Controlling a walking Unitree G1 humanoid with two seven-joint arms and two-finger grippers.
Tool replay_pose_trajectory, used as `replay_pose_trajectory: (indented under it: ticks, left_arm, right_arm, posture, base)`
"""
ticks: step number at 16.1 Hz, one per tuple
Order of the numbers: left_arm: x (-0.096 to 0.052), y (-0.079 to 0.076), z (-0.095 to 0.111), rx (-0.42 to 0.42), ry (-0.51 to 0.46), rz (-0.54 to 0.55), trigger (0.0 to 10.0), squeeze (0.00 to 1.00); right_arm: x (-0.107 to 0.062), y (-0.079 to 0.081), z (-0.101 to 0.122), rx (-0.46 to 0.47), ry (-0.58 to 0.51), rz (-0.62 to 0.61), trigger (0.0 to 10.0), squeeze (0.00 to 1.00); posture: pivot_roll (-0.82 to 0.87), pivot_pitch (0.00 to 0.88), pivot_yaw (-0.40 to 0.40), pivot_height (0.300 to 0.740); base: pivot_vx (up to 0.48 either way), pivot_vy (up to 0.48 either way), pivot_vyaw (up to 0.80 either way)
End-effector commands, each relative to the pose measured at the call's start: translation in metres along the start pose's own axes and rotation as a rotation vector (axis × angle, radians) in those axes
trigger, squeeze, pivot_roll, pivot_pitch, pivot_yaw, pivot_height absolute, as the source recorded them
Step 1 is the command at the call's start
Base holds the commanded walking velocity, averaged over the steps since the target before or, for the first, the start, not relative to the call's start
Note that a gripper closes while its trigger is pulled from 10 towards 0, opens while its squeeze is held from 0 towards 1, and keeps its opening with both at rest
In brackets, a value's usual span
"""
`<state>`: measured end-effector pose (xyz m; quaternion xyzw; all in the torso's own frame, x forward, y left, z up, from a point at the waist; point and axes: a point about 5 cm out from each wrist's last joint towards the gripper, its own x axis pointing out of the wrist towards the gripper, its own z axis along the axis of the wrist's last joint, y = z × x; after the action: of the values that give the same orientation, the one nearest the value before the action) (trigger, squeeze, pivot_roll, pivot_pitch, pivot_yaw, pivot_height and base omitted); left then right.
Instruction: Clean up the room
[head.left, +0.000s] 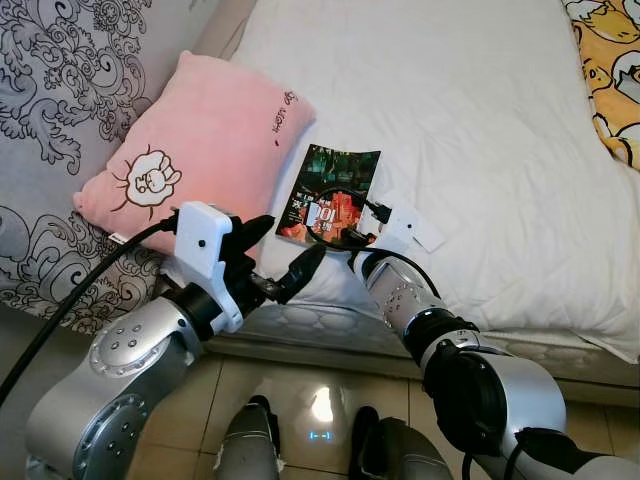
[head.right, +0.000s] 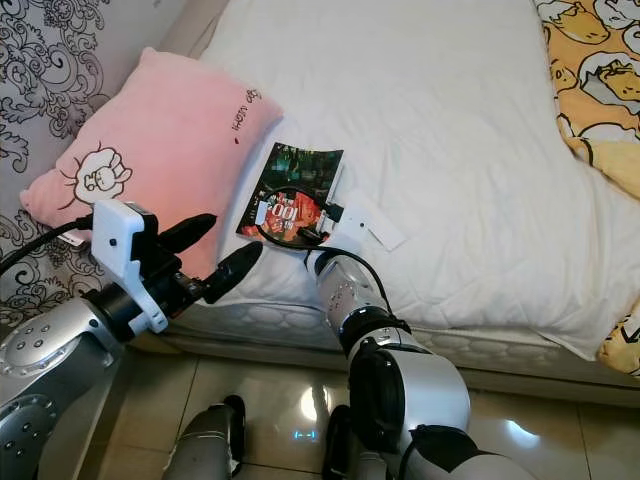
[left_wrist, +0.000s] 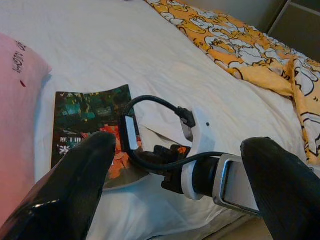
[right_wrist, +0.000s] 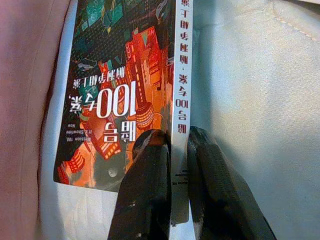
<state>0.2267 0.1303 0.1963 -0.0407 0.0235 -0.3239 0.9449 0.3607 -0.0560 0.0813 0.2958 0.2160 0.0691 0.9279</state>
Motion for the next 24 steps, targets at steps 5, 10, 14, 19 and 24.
replay_pose_trajectory:
  ticks: [5, 10, 14, 19, 24]
  left_arm:
    - [0.0, -0.007, 0.001, 0.002, -0.023, 0.0, 10.0, 0.0]
    - [0.0, -0.008, 0.0, -0.005, -0.025, -0.001, 10.0, 0.0]
    - [0.002, -0.007, 0.001, -0.001, -0.029, -0.004, 10.0, 0.0]
    - [0.006, -0.008, 0.001, -0.011, -0.038, -0.011, 10.0, 0.0]
    - [0.008, -0.005, 0.001, 0.001, -0.037, -0.019, 10.0, 0.0]
  right_arm:
    - [0.001, 0.008, -0.007, -0.162, 0.068, 0.026, 0.0, 0.76]
    - [0.001, 0.007, -0.001, -0.215, 0.054, 0.02, 10.0, 1.0]
    - [0.002, 0.008, 0.004, -0.252, 0.025, 0.0, 10.0, 1.0]
    - [0.002, 0.003, 0.025, -0.448, -0.047, -0.026, 10.0, 1.0]
    - [0.002, 0.009, 0.006, -0.414, 0.01, 0.01, 10.0, 1.0]
  posture:
    - [0.27, 0.231, -0.027, 0.74]
    - [0.26, 0.228, -0.029, 0.74]
    - [0.25, 0.225, -0.021, 0.74]
    - [0.23, 0.207, -0.026, 0.74]
    - [0.24, 0.206, -0.021, 0.74]
  base:
    - [0.0, 0.0, 0.0]
    - [0.0, 0.0, 0.0]
    - [0.0, 0.0, 0.0]
    - [0.0, 0.0, 0.0]
    - [0.0, 0.0, 0.0]
